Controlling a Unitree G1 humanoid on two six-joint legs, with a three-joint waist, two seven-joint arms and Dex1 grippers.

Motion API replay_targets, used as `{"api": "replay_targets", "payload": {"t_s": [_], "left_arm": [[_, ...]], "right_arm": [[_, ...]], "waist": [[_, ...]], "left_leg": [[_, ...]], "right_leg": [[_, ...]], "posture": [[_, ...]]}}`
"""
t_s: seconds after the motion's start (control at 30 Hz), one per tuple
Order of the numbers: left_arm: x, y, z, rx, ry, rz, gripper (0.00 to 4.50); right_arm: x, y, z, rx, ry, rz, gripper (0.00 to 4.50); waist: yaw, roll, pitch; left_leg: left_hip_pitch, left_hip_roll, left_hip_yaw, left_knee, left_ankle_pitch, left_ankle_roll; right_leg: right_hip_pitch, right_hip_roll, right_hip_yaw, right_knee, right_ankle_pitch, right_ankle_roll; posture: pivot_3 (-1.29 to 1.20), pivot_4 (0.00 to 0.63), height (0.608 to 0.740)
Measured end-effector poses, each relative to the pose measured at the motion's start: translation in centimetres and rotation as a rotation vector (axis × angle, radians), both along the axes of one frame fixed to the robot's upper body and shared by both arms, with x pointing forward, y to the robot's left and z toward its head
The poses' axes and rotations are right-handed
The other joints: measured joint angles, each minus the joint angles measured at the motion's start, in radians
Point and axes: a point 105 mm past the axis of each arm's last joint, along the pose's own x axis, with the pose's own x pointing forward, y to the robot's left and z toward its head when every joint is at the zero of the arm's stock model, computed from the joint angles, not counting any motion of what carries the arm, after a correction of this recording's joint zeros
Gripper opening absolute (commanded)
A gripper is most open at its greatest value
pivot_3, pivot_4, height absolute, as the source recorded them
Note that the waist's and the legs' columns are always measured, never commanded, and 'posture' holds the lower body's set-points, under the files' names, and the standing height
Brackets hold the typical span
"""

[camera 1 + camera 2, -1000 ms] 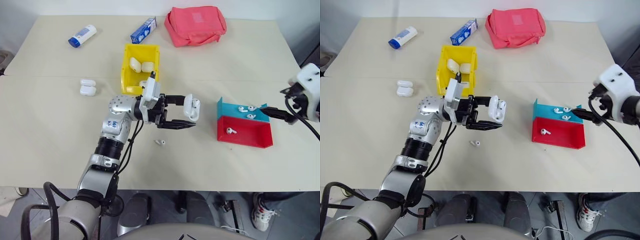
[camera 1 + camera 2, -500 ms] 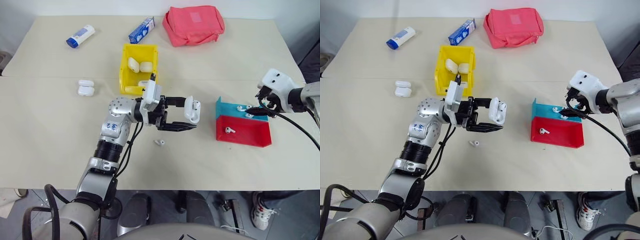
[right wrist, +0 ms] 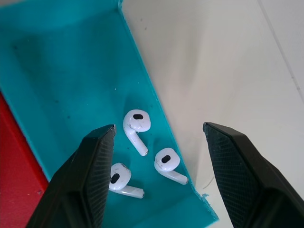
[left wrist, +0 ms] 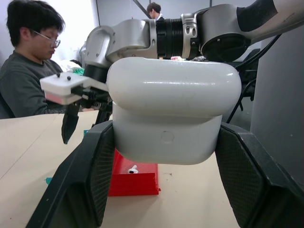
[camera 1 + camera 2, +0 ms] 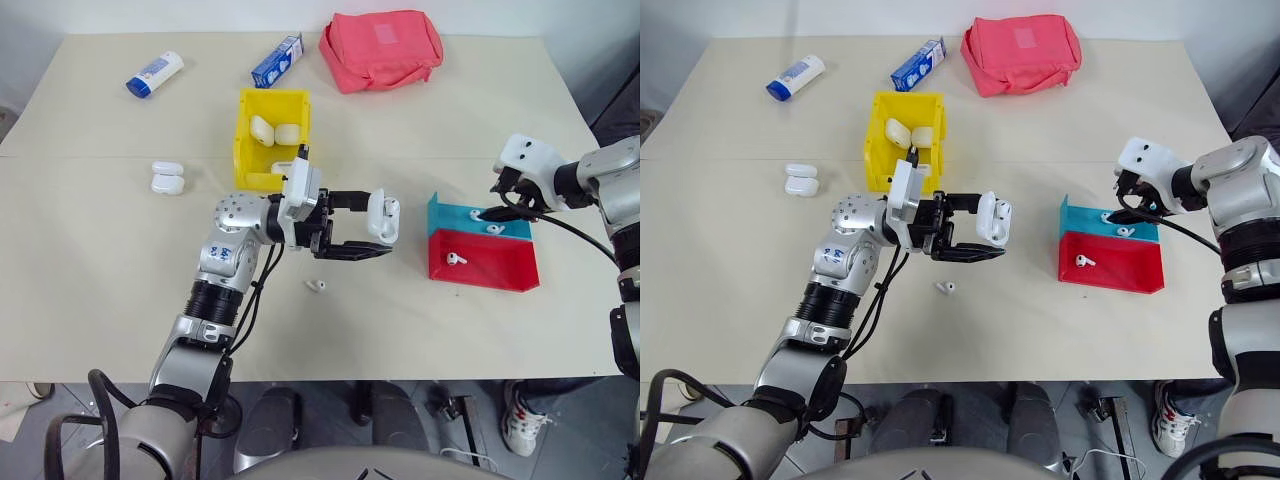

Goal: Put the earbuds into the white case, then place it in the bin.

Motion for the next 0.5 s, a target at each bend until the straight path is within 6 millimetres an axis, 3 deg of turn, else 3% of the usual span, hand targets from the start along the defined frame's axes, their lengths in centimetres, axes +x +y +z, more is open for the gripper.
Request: {"api": "replay_targets", "payload": {"t_s": [0.43, 0.5], "left_arm": [[0.2, 0.2, 0.0, 0.002, 0.002, 0.015, 2.80], [0.1, 0.2, 0.0, 0.001, 0.003, 0.015, 2.80]], "right_arm": [[0.7, 0.5, -0.9, -0.005, 0.043, 0.020, 3.05], [0.7, 0.5, -1.1, -0.004, 0.050, 0.022, 2.69]], "waist": [[-0.002, 0.001, 0.000], [-0.003, 0.001, 0.000]], "left_leg": [[0.001, 0.000, 0.001, 0.000, 0.001, -0.001], [0.001, 0.000, 0.001, 0.000, 0.001, -0.001]], "right_leg": [[0.000, 0.001, 0.001, 0.001, 0.000, 0.000], [0.000, 0.001, 0.001, 0.001, 0.000, 0.000]], "posture": [[0.00, 0.150, 0.740], [0.00, 0.150, 0.740]]}}
